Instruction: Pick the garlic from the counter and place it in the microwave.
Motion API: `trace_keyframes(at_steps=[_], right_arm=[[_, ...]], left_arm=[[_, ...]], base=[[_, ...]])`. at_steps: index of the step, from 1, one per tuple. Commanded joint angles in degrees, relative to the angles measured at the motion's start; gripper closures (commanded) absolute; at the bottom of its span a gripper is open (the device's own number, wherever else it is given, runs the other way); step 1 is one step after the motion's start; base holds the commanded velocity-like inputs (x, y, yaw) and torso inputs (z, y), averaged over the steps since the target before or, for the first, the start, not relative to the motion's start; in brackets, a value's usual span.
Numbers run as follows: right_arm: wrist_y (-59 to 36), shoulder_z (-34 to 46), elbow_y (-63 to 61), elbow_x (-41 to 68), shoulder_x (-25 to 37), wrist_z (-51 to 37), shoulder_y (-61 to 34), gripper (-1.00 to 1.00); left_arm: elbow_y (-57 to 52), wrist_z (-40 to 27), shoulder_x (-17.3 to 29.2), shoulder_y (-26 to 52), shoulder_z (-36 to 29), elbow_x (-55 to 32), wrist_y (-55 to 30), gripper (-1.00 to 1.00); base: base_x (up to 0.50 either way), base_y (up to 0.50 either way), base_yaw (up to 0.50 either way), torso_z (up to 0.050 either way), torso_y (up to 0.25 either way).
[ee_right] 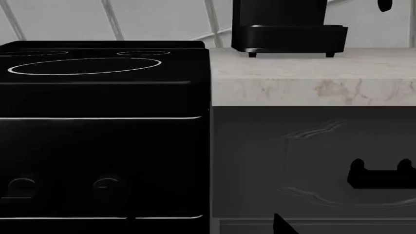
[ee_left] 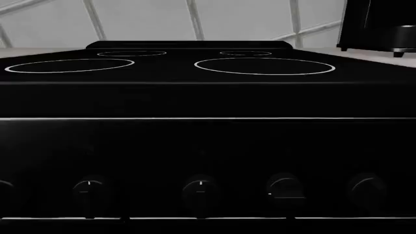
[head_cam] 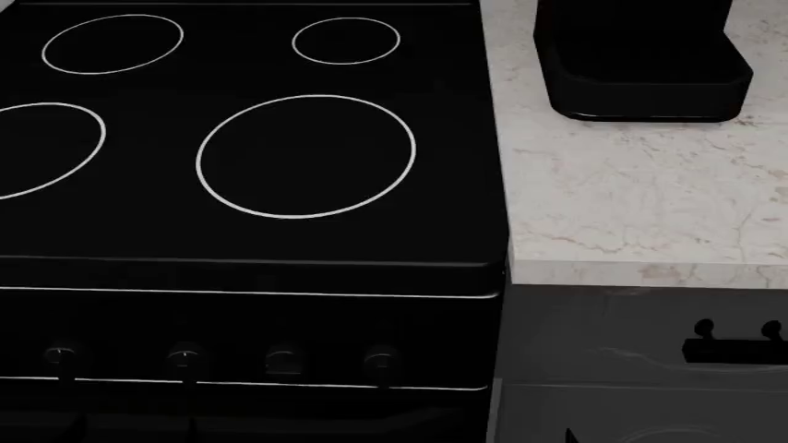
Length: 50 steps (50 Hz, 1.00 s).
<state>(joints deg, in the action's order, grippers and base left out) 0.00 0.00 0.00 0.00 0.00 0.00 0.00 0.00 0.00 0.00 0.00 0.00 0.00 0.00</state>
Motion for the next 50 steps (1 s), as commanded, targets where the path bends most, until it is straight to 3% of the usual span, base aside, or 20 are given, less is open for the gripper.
trace_keyframes(at_steps=[1,21,38,45,47,50], right_arm=[[0.00,0.72,0.00,0.54,0.54,-0.72,0.00,-1.00],[-0.19,4.43,-0.65,2.77,3.15,-4.80,-0.33,-1.00],[-6.78,5.24,-10.13,2.08,5.97,-7.61,-1.09,-1.00],[-11.92,3.13,-16.70,3.62,8.10,-7.95,-2.75,-1.00],[-14.62,2.42,-19.39,4.07,8.88,-8.03,-3.59,-1.00],[-19.82,1.01,-24.20,4.31,10.62,-8.27,-5.87,-1.00]], left_arm=[[0.00,-0.64,0.57,0.00,-0.64,-0.56,0.00,-1.00],[-0.89,-3.30,3.86,-1.42,-4.41,-2.53,4.55,-1.00],[-9.63,-4.31,6.36,-0.45,-6.06,-2.85,-0.66,-1.00],[-17.51,-5.55,8.34,4.38,-4.41,-3.52,-9.57,-1.00],[-18.63,-6.02,8.97,5.72,-4.43,-2.28,-7.90,-1.00],[-23.53,-3.88,10.44,9.04,-3.77,-5.65,-15.73,-1.00]], base=[[0.00,0.00,0.00,0.000,0.000],[0.00,0.00,0.00,0.000,0.000],[0.00,0.00,0.00,0.050,0.000],[0.00,0.00,0.00,0.050,0.000],[0.00,0.00,0.00,0.050,0.000],[0.00,0.00,0.00,0.050,0.000]])
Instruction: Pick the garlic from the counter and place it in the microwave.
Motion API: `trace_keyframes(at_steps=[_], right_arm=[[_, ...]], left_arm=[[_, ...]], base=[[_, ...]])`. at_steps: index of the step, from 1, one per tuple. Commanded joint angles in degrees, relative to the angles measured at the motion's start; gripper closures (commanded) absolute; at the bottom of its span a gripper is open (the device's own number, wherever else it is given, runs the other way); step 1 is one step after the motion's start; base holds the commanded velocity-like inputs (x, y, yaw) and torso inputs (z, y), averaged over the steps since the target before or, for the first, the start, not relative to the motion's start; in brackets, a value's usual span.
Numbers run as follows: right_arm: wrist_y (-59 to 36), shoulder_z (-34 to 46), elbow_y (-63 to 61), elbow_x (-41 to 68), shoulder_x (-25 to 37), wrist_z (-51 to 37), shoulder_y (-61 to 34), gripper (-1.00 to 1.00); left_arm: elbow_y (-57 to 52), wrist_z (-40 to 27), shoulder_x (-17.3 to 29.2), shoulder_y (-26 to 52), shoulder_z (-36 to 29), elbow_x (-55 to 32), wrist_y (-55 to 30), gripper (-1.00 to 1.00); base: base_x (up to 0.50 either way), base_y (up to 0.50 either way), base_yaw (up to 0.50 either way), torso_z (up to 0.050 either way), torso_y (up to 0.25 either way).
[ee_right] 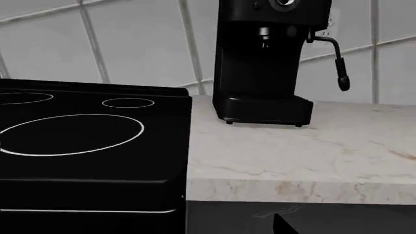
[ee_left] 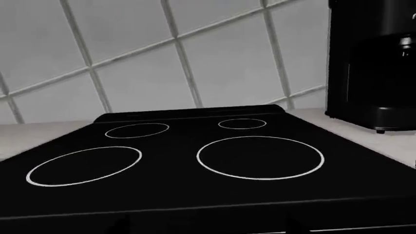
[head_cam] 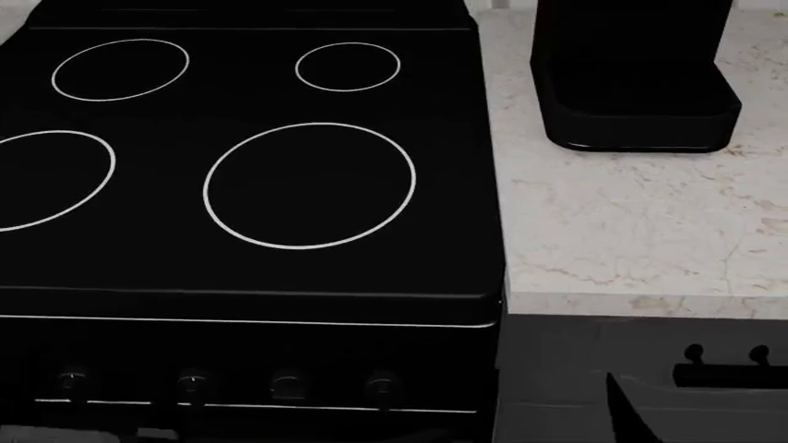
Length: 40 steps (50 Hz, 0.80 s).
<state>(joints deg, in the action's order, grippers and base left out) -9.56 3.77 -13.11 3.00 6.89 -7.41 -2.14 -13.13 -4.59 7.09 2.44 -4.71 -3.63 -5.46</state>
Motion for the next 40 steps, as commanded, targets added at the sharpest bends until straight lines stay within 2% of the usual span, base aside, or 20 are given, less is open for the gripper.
trace_keyframes(at_steps=[1,4,8,14,21,32,40], right_arm=[[-10.61,-2.94,-11.71,1.31,3.98,-0.91,-4.06,-1.00],[-15.78,-4.04,-16.14,1.81,5.57,-0.81,-6.66,-1.00],[-18.09,-5.11,-17.95,2.72,6.49,-0.56,-8.64,-1.00],[-21.72,-5.75,-22.06,3.63,7.40,-0.55,-10.95,-1.00],[-21.28,-4.01,-21.62,2.74,7.72,-0.67,-11.35,-1.00],[-19.82,-1.72,-19.48,2.00,7.70,-0.69,-11.65,-1.00],[-19.32,-1.17,-19.23,2.30,7.45,-0.88,-11.60,-1.00]], left_arm=[[-10.74,0.99,3.71,7.10,0.74,-2.05,-10.98,-1.00],[-12.95,1.97,4.61,10.49,1.81,-4.69,-16.47,-1.00],[-14.30,1.93,5.33,13.76,2.70,-6.05,-21.15,-1.00],[-16.12,2.00,5.90,15.90,3.76,-8.00,-25.18,-1.00],[-17.49,1.92,5.73,14.24,4.40,-9.02,-24.18,-1.00],[-15.83,2.95,5.93,12.18,3.55,-8.80,-19.68,-1.00],[-15.70,1.88,5.74,11.56,4.20,-9.11,-19.54,-1.00]], base=[[0.00,0.00,0.00,0.050,0.000],[0.00,0.00,0.00,0.050,0.000],[0.00,0.00,0.00,0.050,0.000],[0.00,0.00,0.00,0.050,0.000],[0.00,0.04,0.00,0.035,0.000],[0.00,0.50,0.00,0.000,0.000],[0.00,0.50,0.00,0.000,0.000]])
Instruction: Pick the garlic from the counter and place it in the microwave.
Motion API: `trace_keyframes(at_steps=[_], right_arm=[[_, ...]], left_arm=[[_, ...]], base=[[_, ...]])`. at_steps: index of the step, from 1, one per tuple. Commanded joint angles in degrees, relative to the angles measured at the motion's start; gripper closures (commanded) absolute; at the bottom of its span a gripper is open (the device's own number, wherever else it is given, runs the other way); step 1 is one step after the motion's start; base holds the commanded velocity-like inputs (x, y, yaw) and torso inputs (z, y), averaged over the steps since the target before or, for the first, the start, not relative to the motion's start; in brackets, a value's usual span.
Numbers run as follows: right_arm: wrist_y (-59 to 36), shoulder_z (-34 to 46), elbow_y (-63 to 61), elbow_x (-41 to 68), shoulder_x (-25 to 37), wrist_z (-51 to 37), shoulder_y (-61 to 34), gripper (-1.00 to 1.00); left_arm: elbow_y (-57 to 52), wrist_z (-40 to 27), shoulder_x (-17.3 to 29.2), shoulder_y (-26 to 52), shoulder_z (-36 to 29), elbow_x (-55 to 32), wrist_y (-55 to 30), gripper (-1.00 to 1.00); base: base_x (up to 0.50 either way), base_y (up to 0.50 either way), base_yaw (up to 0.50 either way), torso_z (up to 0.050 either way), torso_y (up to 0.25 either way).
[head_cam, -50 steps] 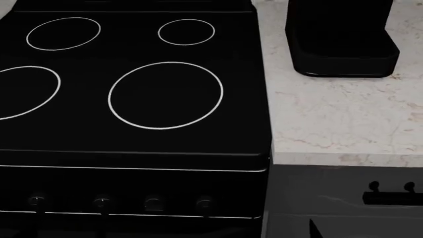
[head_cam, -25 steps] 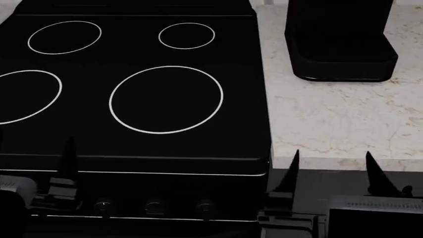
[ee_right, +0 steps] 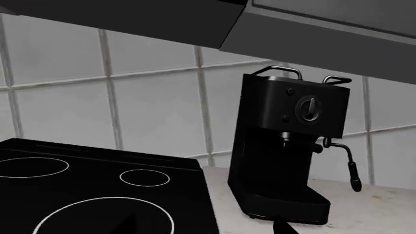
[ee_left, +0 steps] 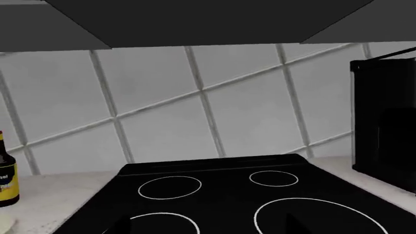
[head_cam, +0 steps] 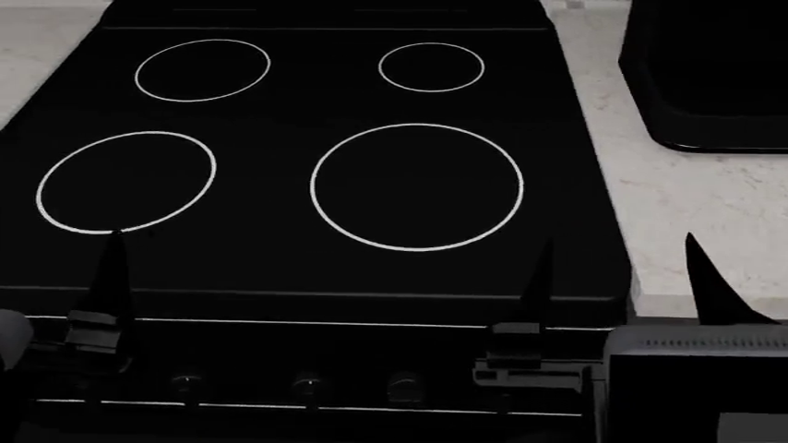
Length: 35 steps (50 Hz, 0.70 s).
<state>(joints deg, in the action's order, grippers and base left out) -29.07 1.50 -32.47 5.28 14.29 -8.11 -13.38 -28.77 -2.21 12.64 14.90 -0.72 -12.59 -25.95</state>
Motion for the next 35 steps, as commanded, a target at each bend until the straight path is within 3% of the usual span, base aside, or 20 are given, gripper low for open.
trace_keyframes(at_steps=[1,13,35], right_arm=[[0.07,1.01,-0.09,0.08,0.11,-0.23,-0.29,-1.00],[-0.39,1.26,-1.02,0.08,0.46,-0.81,0.33,-1.00],[-0.59,2.35,-1.12,0.25,1.02,-1.24,1.08,-1.00]], left_arm=[[-0.05,-0.55,0.13,-0.94,0.25,-0.32,0.86,-1.00],[-0.12,-0.88,1.00,-2.06,-1.10,1.85,4.82,-1.00],[-0.16,-0.99,1.35,-2.60,-0.98,-0.19,4.03,-1.00]], base=[[0.00,0.50,0.00,0.000,0.000],[0.00,0.50,0.00,0.000,0.000],[0.00,0.50,0.00,0.000,0.000]])
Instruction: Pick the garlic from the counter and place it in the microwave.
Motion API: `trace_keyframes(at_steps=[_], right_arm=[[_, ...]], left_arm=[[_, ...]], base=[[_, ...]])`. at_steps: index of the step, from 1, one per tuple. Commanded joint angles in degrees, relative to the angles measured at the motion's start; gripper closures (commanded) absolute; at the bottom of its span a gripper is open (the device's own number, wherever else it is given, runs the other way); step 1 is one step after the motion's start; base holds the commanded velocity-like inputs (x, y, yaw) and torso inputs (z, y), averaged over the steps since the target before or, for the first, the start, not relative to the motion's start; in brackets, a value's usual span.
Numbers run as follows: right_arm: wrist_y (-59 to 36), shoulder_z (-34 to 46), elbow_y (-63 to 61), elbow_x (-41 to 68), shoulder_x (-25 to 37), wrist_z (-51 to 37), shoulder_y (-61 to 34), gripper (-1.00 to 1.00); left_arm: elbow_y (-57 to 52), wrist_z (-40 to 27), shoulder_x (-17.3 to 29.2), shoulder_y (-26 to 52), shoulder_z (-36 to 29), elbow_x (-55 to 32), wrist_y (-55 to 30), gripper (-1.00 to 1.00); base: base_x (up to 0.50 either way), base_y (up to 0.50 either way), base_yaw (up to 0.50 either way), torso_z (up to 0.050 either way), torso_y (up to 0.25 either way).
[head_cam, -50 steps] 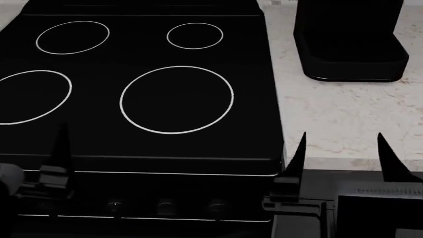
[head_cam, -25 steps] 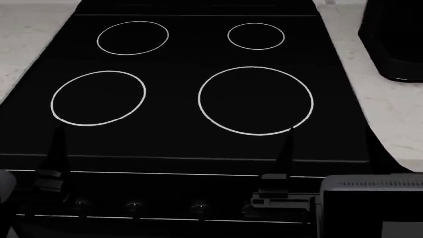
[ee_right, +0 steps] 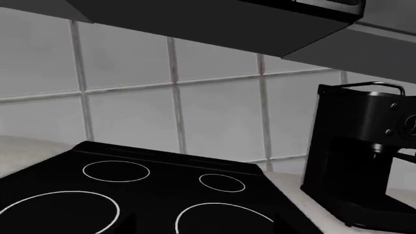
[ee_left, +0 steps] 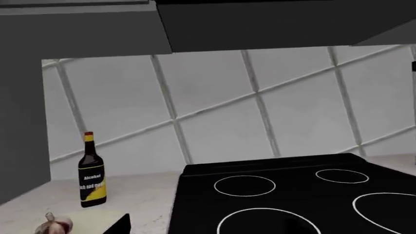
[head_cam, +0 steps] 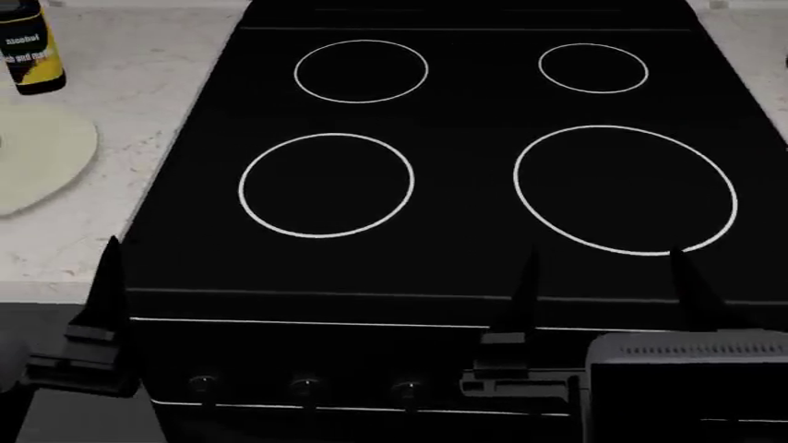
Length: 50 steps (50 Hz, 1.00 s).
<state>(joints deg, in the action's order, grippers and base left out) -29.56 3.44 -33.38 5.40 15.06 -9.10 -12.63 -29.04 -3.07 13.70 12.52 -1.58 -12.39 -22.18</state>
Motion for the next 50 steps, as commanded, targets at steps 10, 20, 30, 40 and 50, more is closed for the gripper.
trace_keyframes(at_steps=[10,20,30,40,50], right_arm=[[-0.96,0.85,-1.02,0.28,0.50,-0.47,0.26,-1.00],[-1.52,1.09,-1.92,0.44,0.76,-0.76,0.37,-1.00],[-0.92,0.45,-2.17,1.01,0.99,-0.99,1.03,-1.00],[-0.92,0.51,-2.28,1.35,1.16,-1.18,1.25,-1.00],[-0.60,0.29,-2.25,1.88,0.96,-1.58,1.33,-1.00]], left_arm=[[-0.08,-0.39,0.60,-0.48,-0.04,-0.84,0.16,-1.00],[-0.64,-0.83,0.80,-0.68,0.18,-1.73,-0.98,-1.00],[-0.57,-1.16,0.84,-0.75,-0.56,-1.58,-0.82,-1.00],[-0.18,-1.40,0.90,-1.03,-0.95,-1.60,-0.37,-1.00],[-0.12,-1.66,0.75,-1.22,-0.76,-2.79,-1.05,-1.00]], base=[[0.00,0.50,0.00,0.000,0.000],[0.00,0.50,0.00,0.000,0.000],[0.00,0.50,0.00,0.000,0.000],[0.00,0.50,0.00,0.000,0.000],[0.12,0.10,0.00,0.000,0.000]])
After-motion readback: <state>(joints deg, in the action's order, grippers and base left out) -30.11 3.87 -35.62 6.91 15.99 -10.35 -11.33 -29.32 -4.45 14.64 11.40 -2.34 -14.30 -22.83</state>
